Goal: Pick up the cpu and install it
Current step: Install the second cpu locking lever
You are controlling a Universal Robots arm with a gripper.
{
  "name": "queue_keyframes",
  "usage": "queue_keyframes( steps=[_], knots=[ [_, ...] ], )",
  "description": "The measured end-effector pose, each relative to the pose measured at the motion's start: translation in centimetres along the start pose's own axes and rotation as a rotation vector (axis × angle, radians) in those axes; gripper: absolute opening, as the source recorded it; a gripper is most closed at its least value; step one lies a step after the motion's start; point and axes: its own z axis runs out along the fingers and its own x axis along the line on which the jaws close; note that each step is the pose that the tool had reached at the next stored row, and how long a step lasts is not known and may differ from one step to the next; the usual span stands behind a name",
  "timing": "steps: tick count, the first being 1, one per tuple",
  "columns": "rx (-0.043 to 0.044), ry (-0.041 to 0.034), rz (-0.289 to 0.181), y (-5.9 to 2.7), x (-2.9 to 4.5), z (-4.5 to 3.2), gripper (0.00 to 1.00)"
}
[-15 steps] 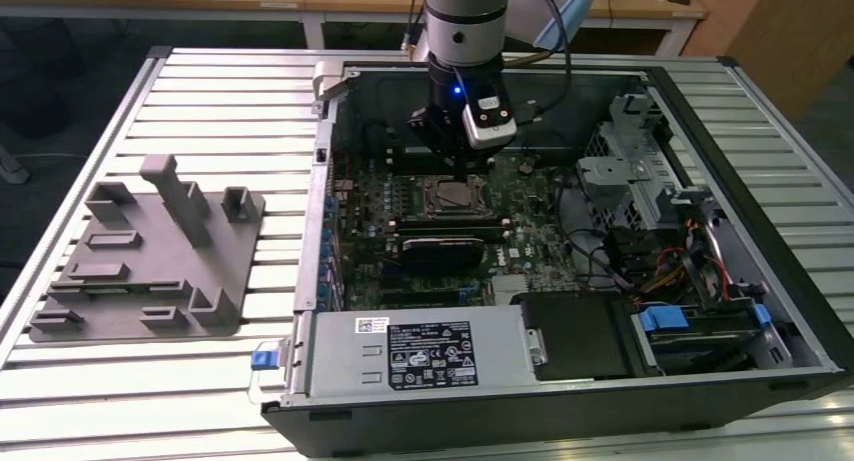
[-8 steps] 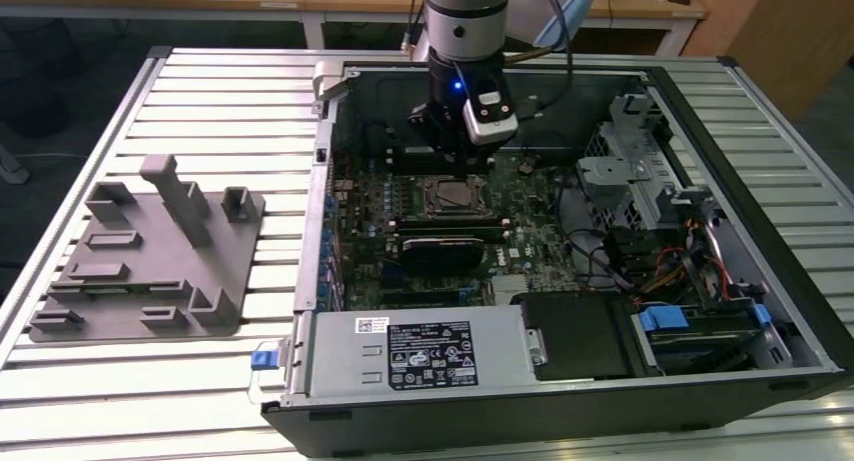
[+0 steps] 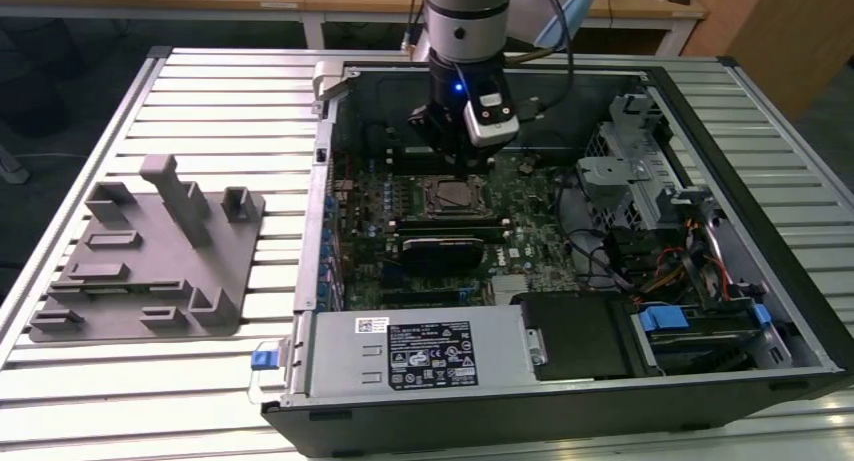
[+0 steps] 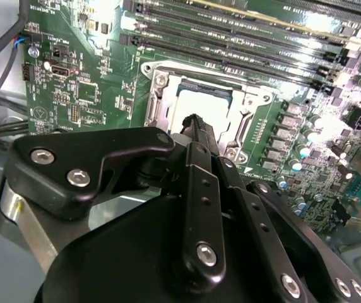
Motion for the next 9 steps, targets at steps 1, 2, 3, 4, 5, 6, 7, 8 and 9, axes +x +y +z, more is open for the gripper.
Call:
queue_keyframes(
  steps=[1,2,3,4,5,6,7,8,9],
  knots=[
    [0.0,0.0,0.0,-0.11,-0.05,0.0,0.11],
    [0.0,0.0,0.0,-0.23,-0.1,0.01,0.11],
    [0.0001,0.0,0.0,-0.37,-0.15,0.01,0.11],
    [0.0002,0.0,0.0,-0.52,-0.2,0.02,0.11],
    [0.0,0.0,0.0,-0.68,-0.26,0.03,0.11],
    [0.0,0.0,0.0,-0.87,-0.33,0.03,0.11],
    [-0.0001,0.0,0.0,-1.07,-0.39,0.05,0.11],
    [-0.0001,0.0001,0.0,-1.27,-0.46,0.05,0.11],
    [0.0,0.0001,0.0,-1.47,-0.53,0.06,0.11]
  ],
)
